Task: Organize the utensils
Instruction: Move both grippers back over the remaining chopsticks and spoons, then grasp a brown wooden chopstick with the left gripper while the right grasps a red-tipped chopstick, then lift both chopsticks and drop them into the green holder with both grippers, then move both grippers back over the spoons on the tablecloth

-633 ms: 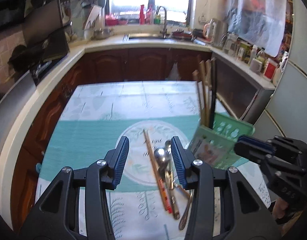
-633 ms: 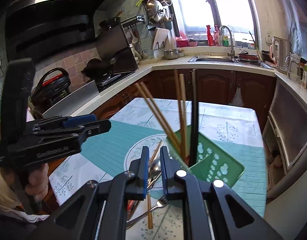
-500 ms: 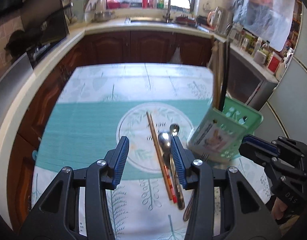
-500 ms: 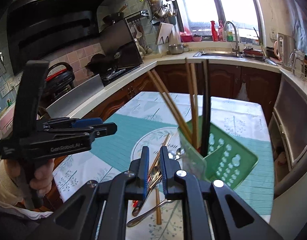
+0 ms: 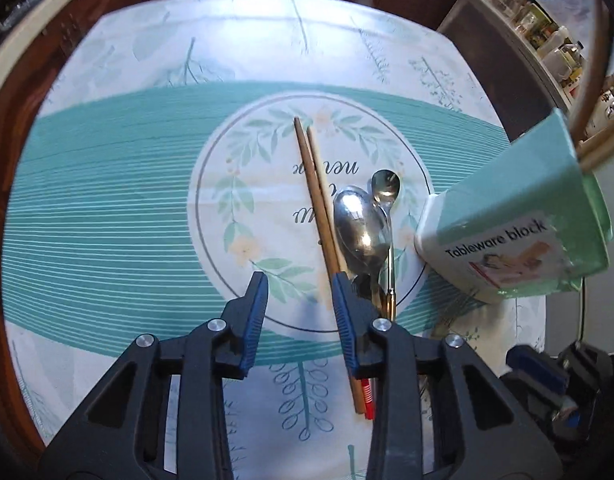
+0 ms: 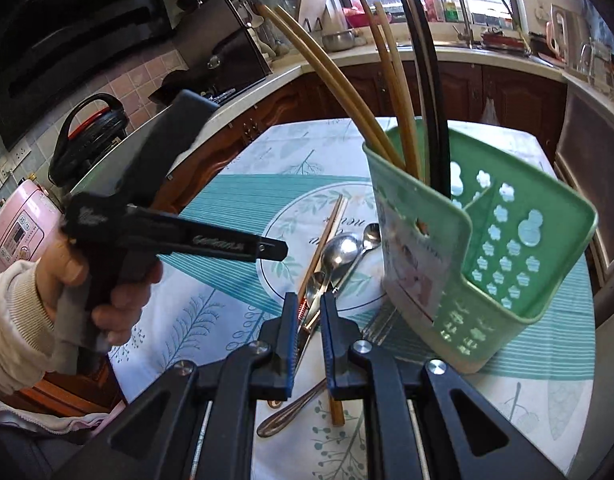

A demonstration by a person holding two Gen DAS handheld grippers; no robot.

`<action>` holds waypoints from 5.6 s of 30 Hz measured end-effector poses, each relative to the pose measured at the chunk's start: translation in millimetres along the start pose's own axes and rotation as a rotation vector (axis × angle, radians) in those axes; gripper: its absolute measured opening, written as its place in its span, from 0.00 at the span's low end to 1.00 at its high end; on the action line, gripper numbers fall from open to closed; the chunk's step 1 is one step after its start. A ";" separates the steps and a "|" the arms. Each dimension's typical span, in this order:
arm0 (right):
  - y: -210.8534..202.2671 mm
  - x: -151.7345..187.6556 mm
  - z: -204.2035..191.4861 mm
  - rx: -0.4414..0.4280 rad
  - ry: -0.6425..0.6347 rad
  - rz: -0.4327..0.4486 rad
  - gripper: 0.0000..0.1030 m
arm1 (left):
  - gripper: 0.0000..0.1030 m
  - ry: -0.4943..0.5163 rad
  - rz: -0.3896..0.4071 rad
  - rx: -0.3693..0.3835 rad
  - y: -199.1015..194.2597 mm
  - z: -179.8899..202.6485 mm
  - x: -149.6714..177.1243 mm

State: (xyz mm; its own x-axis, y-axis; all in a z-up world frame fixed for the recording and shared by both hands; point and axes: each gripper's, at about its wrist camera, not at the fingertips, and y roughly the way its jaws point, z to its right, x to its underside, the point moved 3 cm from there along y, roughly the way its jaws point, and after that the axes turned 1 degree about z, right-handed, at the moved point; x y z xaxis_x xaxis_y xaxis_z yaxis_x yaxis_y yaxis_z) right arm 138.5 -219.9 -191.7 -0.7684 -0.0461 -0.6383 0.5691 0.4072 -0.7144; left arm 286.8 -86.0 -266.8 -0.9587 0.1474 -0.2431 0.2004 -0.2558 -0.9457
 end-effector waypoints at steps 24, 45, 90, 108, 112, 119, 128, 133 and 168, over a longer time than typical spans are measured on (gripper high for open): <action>21.7 7.7 3.1 -0.018 0.033 -0.039 0.11 | 0.29 0.024 -0.115 -0.081 38.3 16.9 -27.7; 75.2 -33.0 -16.5 0.078 0.006 -0.155 0.11 | 0.05 0.036 -0.204 -0.159 21.4 -30.1 16.5; 196.5 -45.4 -34.4 0.161 0.224 -0.667 0.05 | 0.04 0.035 -0.241 -0.168 -3.4 -98.0 41.5; 7.5 -14.6 -42.4 -0.071 0.134 -0.011 0.05 | 0.04 0.091 0.440 -0.004 -130.6 -14.8 82.5; -31.8 -25.4 -40.3 -0.055 0.095 0.147 0.05 | 0.04 0.188 0.606 0.049 -174.7 37.4 85.5; -98.9 -60.8 -19.9 0.037 0.045 0.434 0.05 | 0.04 0.318 0.794 0.163 -233.5 133.7 63.1; -118.8 -110.7 32.0 0.144 0.004 0.612 0.05 | 0.04 0.222 0.853 0.286 -221.9 175.5 -39.5; -99.7 -117.4 53.5 0.151 0.007 0.620 0.05 | 0.04 0.210 0.856 0.249 -190.1 183.4 -69.5; -75.8 -33.9 22.7 0.007 -0.042 0.253 0.10 | 0.28 0.144 0.430 -0.128 -118.6 53.9 43.3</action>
State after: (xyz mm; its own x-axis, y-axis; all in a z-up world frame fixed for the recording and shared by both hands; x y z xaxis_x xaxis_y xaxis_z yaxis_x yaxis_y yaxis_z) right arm 128.0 -269.9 -122.4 -0.5884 0.0188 -0.8083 0.7439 0.4042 -0.5321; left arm 210.6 -100.8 -153.6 -0.7471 0.1873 -0.6378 0.6054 -0.2045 -0.7692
